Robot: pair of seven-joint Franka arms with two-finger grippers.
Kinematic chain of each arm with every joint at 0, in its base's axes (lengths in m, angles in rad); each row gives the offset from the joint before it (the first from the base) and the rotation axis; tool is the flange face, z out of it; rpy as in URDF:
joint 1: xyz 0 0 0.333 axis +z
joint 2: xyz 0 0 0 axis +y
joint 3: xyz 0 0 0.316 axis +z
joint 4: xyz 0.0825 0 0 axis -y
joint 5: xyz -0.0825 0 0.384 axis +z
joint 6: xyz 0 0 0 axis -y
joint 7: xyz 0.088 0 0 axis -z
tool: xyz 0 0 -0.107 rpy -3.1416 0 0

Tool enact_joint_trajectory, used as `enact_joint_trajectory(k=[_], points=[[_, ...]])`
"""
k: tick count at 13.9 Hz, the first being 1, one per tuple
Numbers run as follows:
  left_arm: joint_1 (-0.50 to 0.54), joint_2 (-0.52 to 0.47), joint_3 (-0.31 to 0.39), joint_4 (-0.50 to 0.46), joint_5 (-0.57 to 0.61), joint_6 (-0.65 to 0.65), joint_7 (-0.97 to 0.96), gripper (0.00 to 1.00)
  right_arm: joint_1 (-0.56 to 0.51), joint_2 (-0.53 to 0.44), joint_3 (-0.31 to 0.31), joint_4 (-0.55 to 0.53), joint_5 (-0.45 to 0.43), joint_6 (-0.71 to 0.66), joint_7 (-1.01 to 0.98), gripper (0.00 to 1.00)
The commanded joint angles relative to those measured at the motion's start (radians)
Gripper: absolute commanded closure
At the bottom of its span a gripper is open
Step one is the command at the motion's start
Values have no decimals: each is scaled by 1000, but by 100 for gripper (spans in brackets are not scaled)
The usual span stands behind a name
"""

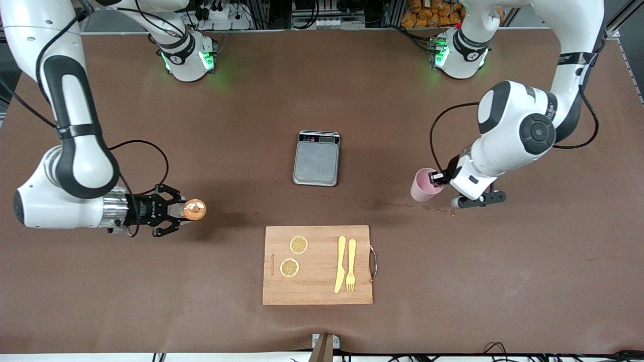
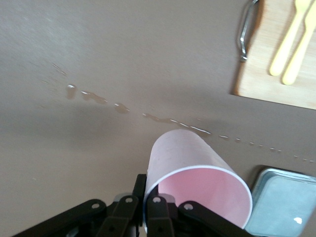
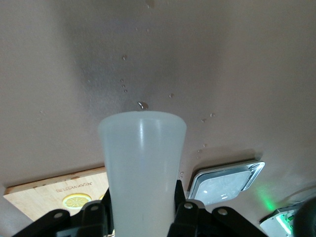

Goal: Add sauce to pink cup with both arms
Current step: 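Carry the pink cup onto the scale with the left gripper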

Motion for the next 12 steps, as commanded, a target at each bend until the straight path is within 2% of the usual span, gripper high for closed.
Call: enact_joint_trajectory(k=[1,4,8,10,12], points=[[-8,29,-65,45,-22,-19,-101,100,20,-29,-8,-5,-24,1,44,54],[-87,61,-73,94,-21,-17,-225,100,21,-30,-8,-5,-46,0,50,55],[-259,193,-70,226,-12,1,-446,100,30,-30,-8,-5,-56,1,72,56],[-330,257,-65,272,-3,44,-528,100,53,-30,-9,-3,-79,8,98,56],[-394,305,-55,278,7,121,-580,100,72,-30,-8,0,-114,12,129,56]])
